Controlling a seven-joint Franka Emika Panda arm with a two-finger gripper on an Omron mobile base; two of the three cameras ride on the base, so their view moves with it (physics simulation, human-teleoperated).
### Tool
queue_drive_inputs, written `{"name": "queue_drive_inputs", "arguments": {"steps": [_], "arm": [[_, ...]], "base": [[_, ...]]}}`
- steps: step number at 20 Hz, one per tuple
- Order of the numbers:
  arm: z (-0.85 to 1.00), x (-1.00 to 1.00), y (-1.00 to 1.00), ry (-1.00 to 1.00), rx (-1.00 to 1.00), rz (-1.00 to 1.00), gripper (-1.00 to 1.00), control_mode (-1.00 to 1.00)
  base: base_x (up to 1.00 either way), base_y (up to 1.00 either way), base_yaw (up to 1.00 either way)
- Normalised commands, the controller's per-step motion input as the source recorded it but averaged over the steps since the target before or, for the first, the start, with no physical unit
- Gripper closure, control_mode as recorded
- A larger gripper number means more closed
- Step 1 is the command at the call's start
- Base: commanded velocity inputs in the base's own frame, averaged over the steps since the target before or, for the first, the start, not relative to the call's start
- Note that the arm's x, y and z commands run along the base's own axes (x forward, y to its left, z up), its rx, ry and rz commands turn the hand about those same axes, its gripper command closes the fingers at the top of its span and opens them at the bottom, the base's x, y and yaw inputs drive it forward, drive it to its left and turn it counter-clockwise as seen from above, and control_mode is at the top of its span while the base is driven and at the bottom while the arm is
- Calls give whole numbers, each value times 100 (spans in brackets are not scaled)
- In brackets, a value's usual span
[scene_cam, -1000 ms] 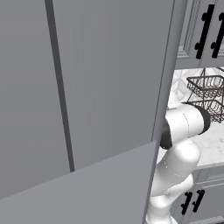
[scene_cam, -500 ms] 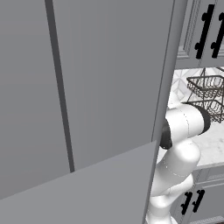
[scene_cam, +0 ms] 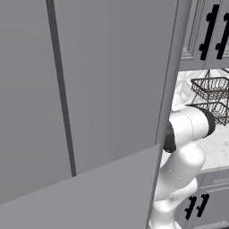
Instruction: Start the toaster. Once the lever pops up, take the bread to the plate on the dining counter.
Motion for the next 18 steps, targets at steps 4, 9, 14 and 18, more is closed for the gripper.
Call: {"name": "queue_drive_inputs", "arguments": {"steps": [4, 9, 14, 18], "arm": [[0, 0, 0, 0, 0, 0, 100, -100], [0, -2, 0, -1, 0, 0, 100, -100], [0, -14, 0, -11, 0, 0, 100, -100], [3, -17, 0, -19, 0, 0, 100, -100]], "base": [[0, 0, 0], [0, 0, 0], [0, 0, 0], [0, 0, 0]]}}
